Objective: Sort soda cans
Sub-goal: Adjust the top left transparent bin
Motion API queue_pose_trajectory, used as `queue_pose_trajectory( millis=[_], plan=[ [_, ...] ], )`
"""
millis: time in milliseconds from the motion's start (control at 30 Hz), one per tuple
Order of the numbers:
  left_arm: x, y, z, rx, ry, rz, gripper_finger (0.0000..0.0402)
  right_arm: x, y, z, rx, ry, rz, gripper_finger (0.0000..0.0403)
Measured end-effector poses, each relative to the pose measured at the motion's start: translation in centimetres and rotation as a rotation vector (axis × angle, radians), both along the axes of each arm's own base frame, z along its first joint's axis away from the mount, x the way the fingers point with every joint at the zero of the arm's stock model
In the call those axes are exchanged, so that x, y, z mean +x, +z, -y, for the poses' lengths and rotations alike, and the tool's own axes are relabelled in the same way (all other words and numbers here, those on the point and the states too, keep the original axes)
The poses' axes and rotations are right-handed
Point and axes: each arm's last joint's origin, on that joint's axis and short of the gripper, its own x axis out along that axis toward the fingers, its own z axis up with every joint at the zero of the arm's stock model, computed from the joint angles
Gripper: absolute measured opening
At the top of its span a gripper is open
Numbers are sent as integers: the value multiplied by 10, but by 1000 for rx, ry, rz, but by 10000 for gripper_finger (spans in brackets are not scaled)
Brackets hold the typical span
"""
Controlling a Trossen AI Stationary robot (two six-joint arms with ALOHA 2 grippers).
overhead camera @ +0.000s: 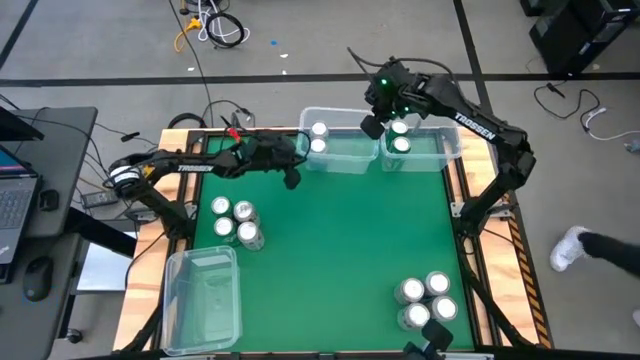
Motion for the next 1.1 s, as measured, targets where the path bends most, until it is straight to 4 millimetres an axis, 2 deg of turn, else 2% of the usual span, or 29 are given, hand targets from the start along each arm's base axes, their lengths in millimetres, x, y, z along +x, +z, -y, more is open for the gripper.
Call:
queue_pose_trajectory(
  millis=[300,433,533,633,700,800,933,1100],
  plan=[
    [2,6,-3,-37,-70,35,5,1,-4,0,13,10,-1,0],
    [4,10,-1,-72,-119,46,5,4,-11,-9,144,127,38,0],
    [5,9,3,-105,-146,29,5,13,-31,-25,254,257,28,0],
    [6,15,7,-109,-176,44,5,19,-62,-41,319,317,-62,0],
    [5,22,9,-126,-205,45,5,20,-82,-48,334,329,-113,0],
    [2,37,11,-144,-235,36,5,23,-100,-51,281,300,-145,0],
    [-8,55,18,-157,-274,-76,5,23,-110,-48,231,256,-149,0],
    [-29,81,35,-206,-302,-352,5,22,-109,-44,192,225,-157,0]
  ],
)
